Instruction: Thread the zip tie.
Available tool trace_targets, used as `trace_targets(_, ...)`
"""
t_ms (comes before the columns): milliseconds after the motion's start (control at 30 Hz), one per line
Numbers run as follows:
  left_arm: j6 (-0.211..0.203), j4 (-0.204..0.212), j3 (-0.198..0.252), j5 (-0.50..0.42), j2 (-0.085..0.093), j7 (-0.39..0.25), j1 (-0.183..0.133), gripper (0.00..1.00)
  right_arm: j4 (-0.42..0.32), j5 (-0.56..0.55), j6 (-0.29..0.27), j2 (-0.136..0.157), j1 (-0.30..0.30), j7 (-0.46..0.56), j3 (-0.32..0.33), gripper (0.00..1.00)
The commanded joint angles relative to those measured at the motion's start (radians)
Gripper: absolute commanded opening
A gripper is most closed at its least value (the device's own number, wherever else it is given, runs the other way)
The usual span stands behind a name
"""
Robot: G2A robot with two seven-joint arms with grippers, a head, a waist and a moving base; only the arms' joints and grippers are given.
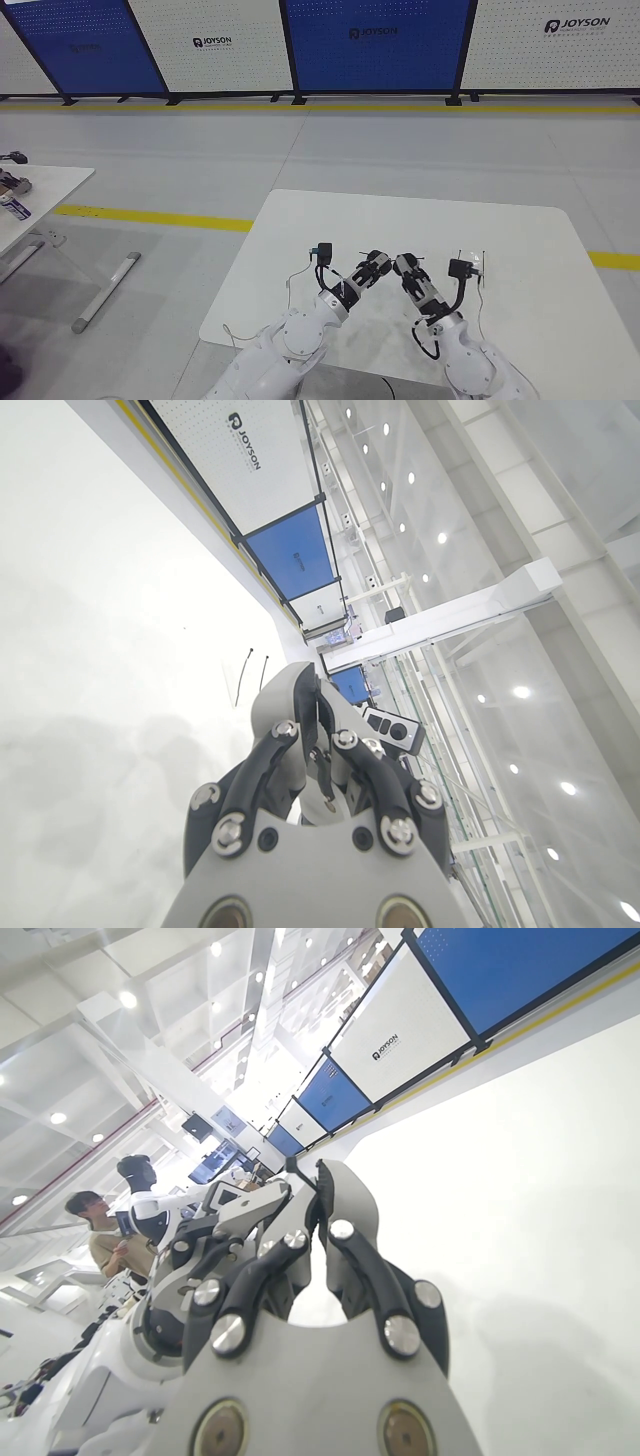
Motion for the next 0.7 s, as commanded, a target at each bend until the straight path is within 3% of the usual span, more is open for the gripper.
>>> trace_targets(0,0.000,0.000,0.000,0.000,0.000,0.000,0.000,0.00,0.001,0.007,0.000,0.000,0.001,0.004,0.001,0.00)
trace_targets(667,0.000,0.000,0.000,0.000,0.000,0.000,0.000,0.00,-0.012,-0.030,0.000,0.002,-0.023,-0.034,0.023,0.00)
